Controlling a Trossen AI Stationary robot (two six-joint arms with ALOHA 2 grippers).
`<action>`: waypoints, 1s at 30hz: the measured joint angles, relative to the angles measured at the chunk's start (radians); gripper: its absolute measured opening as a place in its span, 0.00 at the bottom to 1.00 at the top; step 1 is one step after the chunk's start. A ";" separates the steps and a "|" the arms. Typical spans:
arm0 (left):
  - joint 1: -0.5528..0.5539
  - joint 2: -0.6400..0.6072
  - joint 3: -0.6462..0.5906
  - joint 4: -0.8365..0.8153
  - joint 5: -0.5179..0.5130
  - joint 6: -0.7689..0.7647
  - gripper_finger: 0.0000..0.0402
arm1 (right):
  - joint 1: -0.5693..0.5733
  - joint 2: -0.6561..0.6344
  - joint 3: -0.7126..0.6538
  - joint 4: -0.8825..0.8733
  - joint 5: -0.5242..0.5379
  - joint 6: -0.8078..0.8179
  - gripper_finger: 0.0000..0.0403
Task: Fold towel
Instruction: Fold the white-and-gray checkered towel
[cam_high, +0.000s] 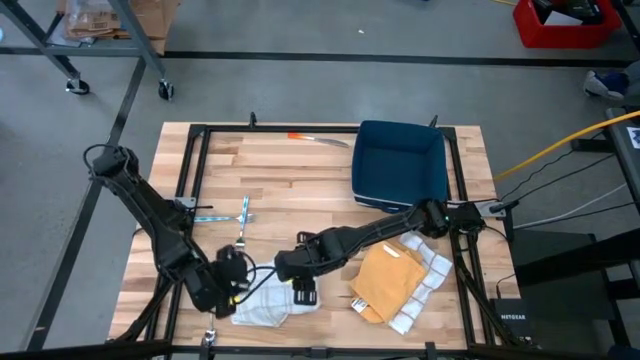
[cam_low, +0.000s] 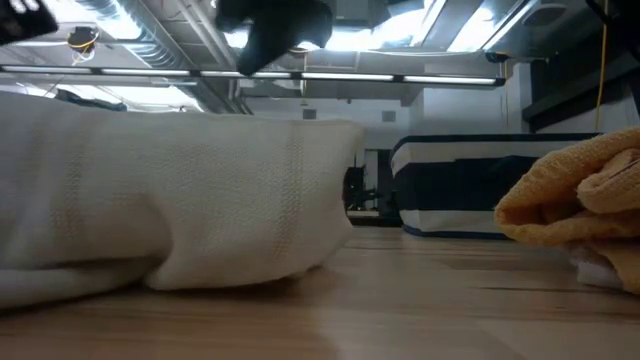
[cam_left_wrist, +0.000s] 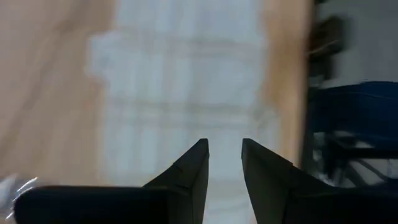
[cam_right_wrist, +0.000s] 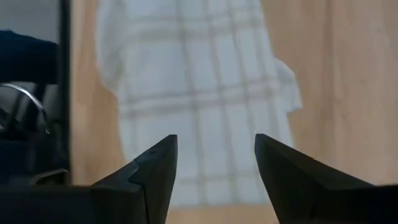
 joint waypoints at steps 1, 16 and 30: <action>-0.004 0.008 0.000 0.052 0.000 0.034 0.22 | 0.006 0.000 0.000 0.018 -0.002 0.002 0.54; -0.027 0.272 0.000 0.184 0.006 0.189 0.22 | 0.045 0.001 -0.192 0.282 0.021 -0.017 0.54; -0.069 0.431 0.005 0.190 0.031 0.150 0.22 | 0.045 -0.008 -0.485 0.358 0.020 0.001 0.54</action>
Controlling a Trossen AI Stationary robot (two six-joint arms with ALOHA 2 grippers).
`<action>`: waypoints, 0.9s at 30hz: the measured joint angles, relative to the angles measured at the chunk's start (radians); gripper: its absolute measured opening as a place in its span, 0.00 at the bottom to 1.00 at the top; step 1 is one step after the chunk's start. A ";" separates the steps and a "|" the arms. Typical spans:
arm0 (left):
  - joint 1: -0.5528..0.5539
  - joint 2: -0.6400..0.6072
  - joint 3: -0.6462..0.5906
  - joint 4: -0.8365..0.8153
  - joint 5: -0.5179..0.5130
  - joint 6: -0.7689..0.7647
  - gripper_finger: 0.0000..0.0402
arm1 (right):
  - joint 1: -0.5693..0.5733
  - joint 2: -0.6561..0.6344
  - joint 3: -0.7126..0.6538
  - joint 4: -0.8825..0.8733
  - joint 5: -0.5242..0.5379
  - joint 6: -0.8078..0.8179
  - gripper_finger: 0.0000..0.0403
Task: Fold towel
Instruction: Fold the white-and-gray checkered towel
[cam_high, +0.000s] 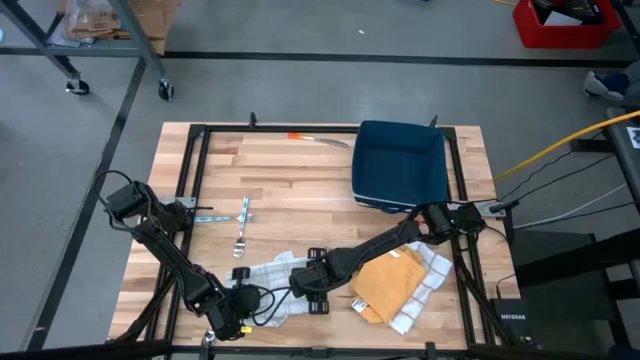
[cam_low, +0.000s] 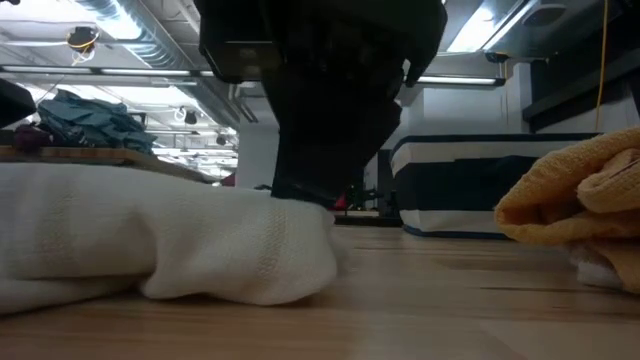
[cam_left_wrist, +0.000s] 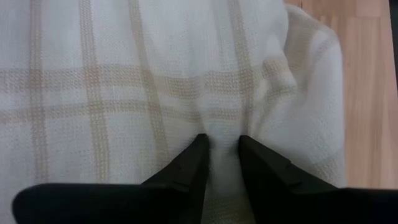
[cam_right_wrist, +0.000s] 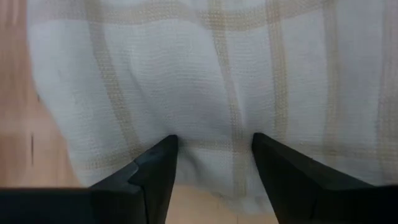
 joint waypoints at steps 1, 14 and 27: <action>-0.001 0.000 -0.001 0.000 0.000 0.000 0.22 | 0.000 0.000 -0.001 0.001 0.000 0.003 0.54; 0.033 -0.143 -0.010 -0.030 0.070 0.019 0.22 | 0.000 0.013 0.190 -0.119 -0.016 0.004 0.54; 0.099 -0.341 -0.006 -0.226 -0.021 0.096 0.22 | 0.010 0.011 0.351 -0.127 -0.020 0.031 0.54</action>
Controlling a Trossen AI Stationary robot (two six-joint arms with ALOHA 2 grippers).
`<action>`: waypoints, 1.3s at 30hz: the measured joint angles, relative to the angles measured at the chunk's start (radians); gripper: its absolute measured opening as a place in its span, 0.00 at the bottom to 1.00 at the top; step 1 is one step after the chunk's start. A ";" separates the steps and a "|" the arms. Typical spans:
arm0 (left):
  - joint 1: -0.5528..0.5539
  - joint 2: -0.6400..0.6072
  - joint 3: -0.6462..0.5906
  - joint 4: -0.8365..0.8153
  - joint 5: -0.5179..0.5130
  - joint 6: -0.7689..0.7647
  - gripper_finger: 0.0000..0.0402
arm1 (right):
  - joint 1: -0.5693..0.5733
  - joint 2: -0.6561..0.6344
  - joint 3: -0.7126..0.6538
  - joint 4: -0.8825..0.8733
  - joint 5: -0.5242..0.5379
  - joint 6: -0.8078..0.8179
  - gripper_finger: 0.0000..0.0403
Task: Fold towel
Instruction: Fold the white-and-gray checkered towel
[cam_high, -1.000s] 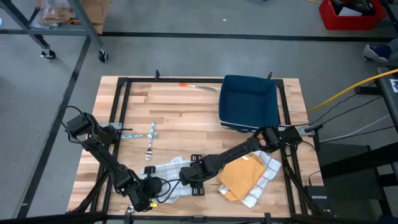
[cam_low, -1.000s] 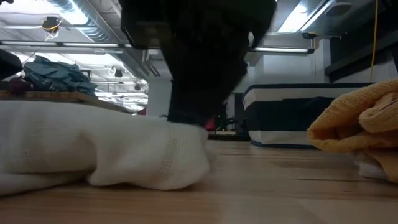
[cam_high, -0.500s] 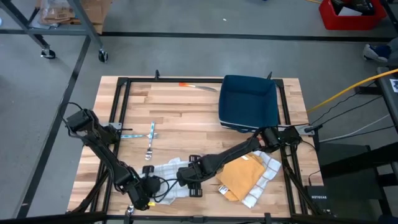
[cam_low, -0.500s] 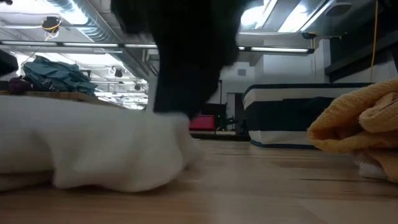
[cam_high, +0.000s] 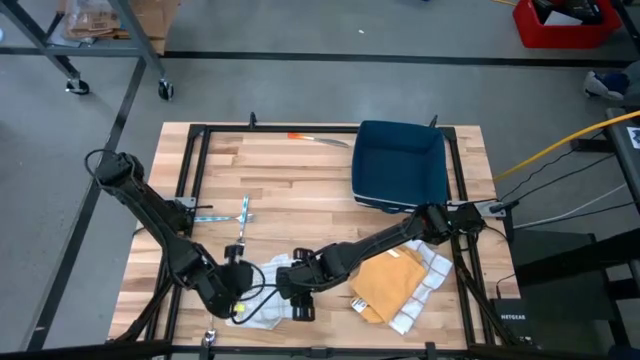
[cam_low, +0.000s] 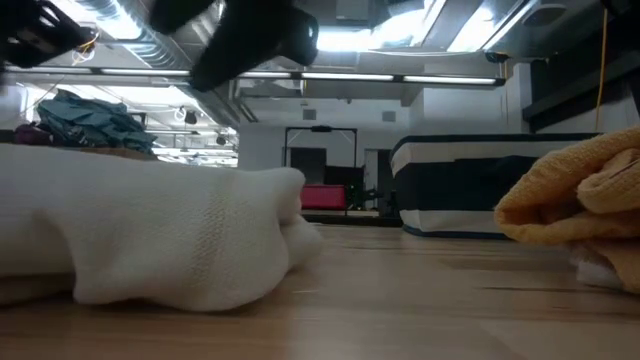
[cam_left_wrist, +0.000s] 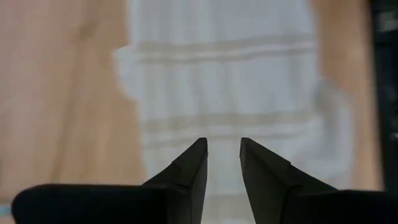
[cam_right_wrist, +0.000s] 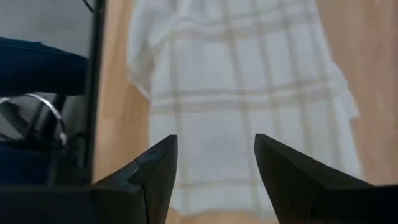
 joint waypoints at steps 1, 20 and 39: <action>0.006 -0.001 0.000 -0.026 -0.009 -0.007 0.22 | 0.003 0.000 -0.001 0.007 -0.011 0.002 0.54; 0.211 0.000 -0.070 0.031 -0.081 0.110 0.22 | 0.070 0.081 -0.001 0.078 -0.006 0.074 0.54; 0.190 0.000 -0.231 0.131 0.135 -0.054 0.22 | 0.043 0.145 -0.001 -0.119 0.151 0.076 0.54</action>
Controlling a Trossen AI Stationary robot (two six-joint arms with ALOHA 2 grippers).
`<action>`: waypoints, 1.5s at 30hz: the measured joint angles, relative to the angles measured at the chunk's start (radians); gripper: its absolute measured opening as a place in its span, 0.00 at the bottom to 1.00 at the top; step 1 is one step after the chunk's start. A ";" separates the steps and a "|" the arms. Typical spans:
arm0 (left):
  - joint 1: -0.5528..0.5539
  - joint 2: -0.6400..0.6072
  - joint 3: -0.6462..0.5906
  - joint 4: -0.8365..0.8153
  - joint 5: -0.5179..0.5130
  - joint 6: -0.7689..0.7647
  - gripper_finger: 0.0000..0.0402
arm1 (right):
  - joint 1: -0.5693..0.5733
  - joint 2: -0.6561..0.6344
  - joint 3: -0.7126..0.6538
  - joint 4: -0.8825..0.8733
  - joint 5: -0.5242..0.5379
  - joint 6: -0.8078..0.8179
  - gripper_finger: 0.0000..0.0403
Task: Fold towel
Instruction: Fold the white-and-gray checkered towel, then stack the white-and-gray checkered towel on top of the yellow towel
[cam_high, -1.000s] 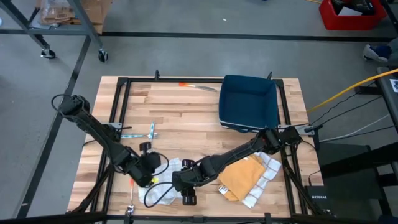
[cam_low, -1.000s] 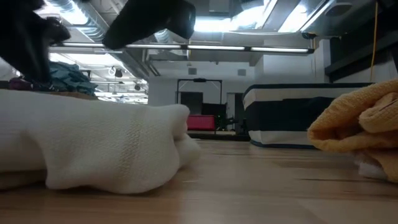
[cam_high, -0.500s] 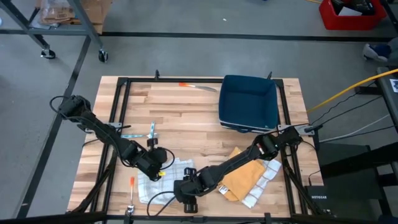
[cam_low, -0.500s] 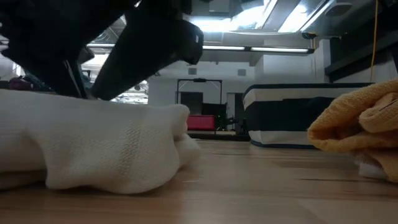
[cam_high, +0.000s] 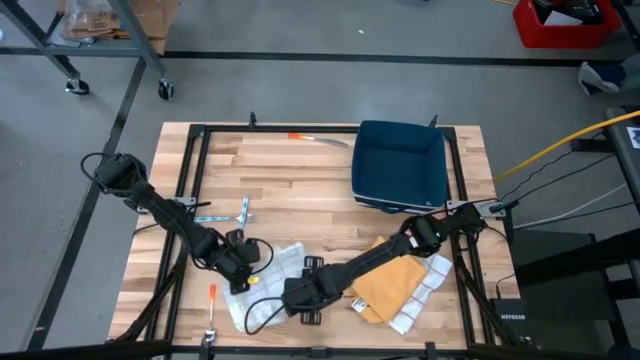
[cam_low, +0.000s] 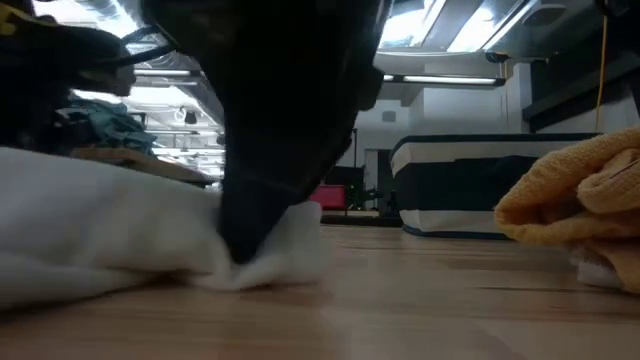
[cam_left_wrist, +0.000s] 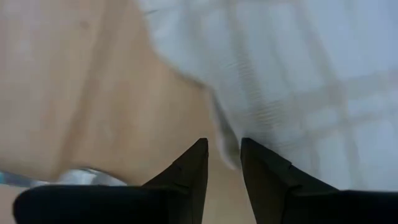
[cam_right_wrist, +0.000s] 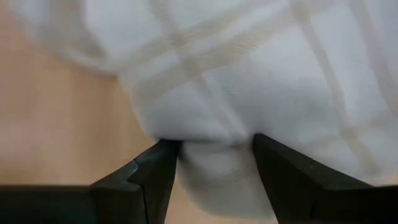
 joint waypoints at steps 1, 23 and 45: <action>-0.008 0.000 0.000 0.009 0.013 -0.014 0.22 | -0.007 0.000 0.000 -0.011 0.014 -0.002 0.54; -0.125 0.000 -0.001 0.249 0.047 -0.167 0.22 | -0.113 0.000 0.001 -0.032 0.026 -0.109 0.54; -0.119 -0.013 0.000 0.011 0.124 -0.317 0.22 | -0.051 -0.034 0.177 -0.181 -0.247 0.302 0.54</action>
